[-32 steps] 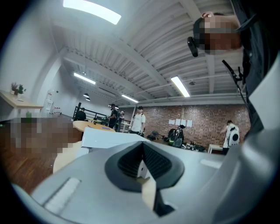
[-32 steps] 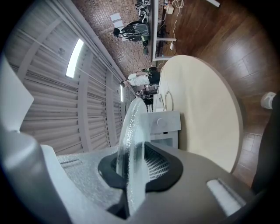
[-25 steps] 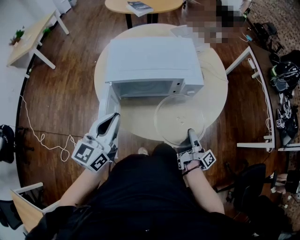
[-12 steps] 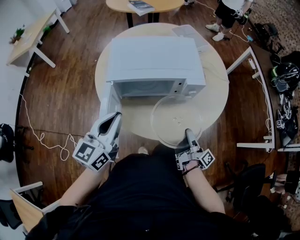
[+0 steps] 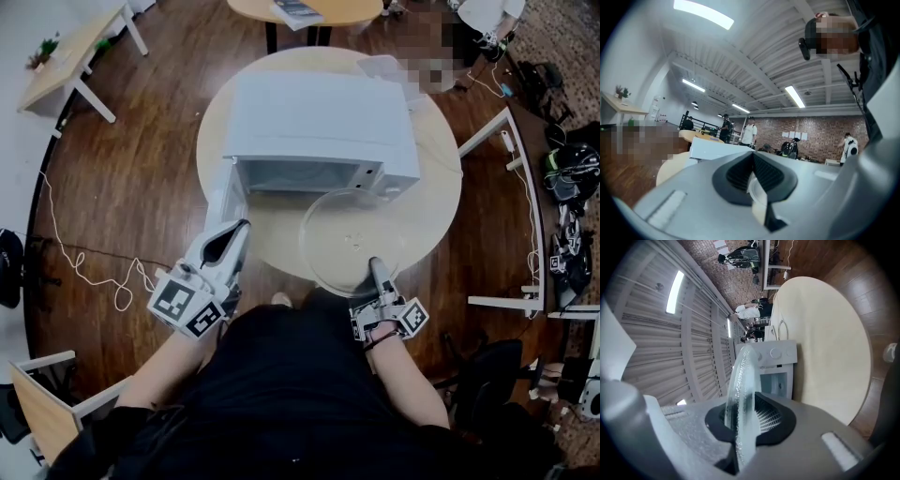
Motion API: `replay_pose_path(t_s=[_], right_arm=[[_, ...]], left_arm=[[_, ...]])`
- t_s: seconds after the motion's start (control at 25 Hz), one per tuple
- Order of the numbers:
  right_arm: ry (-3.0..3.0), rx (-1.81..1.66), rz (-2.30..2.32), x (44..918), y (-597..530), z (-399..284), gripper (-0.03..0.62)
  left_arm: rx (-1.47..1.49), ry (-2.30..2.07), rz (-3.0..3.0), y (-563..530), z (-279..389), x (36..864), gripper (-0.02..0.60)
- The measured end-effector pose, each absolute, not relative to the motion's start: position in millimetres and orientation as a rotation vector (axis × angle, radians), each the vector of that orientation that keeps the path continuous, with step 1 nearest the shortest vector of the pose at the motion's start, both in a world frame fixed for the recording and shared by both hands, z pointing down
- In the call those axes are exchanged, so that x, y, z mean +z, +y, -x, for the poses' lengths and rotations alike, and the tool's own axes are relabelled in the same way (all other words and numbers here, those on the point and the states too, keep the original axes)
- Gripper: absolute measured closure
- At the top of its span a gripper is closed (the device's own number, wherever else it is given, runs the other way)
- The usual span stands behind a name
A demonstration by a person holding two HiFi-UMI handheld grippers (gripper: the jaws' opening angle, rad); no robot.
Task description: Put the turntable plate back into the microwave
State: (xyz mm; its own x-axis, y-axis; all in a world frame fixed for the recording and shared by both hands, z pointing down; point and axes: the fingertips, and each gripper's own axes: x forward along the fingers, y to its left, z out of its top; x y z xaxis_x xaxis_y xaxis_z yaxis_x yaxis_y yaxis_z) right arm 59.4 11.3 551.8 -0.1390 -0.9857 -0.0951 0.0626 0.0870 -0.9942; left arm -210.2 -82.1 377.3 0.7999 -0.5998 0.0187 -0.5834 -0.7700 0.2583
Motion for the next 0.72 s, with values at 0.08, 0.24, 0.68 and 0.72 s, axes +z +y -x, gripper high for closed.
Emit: replay_pose_path(t_s=[0.08, 0.24, 0.68, 0.72], right_arm=[[1.323, -1.277, 1.018, 550, 8, -57, 0.56], [1.341, -1.292, 1.016, 548, 3, -55, 0.56], [1.387, -1.331, 0.969, 538, -7, -40, 0.56], [1.393, -1.337, 0.966, 538, -8, -38, 0.56]], left_arm=[[-0.104, -0.927, -2.735, -82, 212, 377, 0.575], [-0.123, -0.949, -2.705, -83, 215, 378, 0.575], [-0.13, -0.963, -2.682, -84, 216, 375, 0.575], [-0.126, -0.962, -2.682, -84, 215, 376, 0.575]])
